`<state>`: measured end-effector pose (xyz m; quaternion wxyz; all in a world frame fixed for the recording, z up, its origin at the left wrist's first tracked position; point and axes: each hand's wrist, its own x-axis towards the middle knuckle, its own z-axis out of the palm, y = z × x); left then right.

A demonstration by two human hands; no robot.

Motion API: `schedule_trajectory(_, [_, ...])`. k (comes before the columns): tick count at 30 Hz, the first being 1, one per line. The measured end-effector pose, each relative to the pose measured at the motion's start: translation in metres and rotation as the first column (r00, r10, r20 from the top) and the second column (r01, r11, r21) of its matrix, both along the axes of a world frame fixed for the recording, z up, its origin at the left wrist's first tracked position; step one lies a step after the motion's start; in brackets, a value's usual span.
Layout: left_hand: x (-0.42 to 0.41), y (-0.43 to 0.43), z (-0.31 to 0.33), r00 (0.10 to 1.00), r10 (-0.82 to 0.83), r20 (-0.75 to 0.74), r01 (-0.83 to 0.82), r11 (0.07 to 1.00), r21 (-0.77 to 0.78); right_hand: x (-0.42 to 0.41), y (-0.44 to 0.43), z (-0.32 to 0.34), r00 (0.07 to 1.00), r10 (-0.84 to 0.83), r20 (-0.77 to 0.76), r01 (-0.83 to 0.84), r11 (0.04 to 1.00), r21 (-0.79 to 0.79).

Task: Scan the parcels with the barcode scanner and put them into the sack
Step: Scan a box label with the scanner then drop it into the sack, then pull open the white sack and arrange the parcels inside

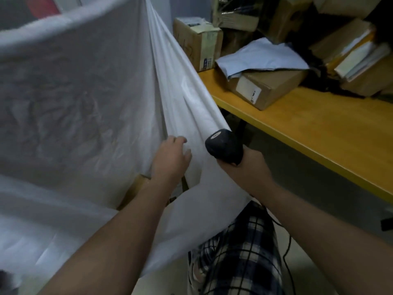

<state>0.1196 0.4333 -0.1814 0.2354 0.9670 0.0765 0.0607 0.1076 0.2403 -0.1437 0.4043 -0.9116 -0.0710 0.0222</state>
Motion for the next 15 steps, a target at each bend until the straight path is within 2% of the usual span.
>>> schedule_trajectory(4, [-0.005, -0.036, 0.058, 0.969, -0.098, 0.228, 0.105, 0.994, -0.017, -0.012, -0.025, 0.034, 0.985, -0.161, 0.063, 0.141, 0.958, 0.251])
schedule_trajectory(10, [0.016, -0.085, 0.124, 0.877, -0.244, 0.415, 0.240, 0.969, 0.062, -0.014, -0.072, 0.086, 0.957, -0.269, 0.112, 0.207, 0.897, 0.392])
schedule_trajectory(13, [0.046, -0.102, 0.149, 0.871, -0.287, 0.399, 0.238, 0.957, 0.168, -0.007, -0.093, 0.102, 0.933, -0.339, 0.119, 0.257, 0.862, 0.437])
schedule_trajectory(15, [0.068, -0.110, 0.163, 0.911, -0.299, 0.285, 0.227, 0.939, 0.259, -0.003, -0.103, 0.109, 0.926, -0.367, 0.089, 0.282, 0.827, 0.486])
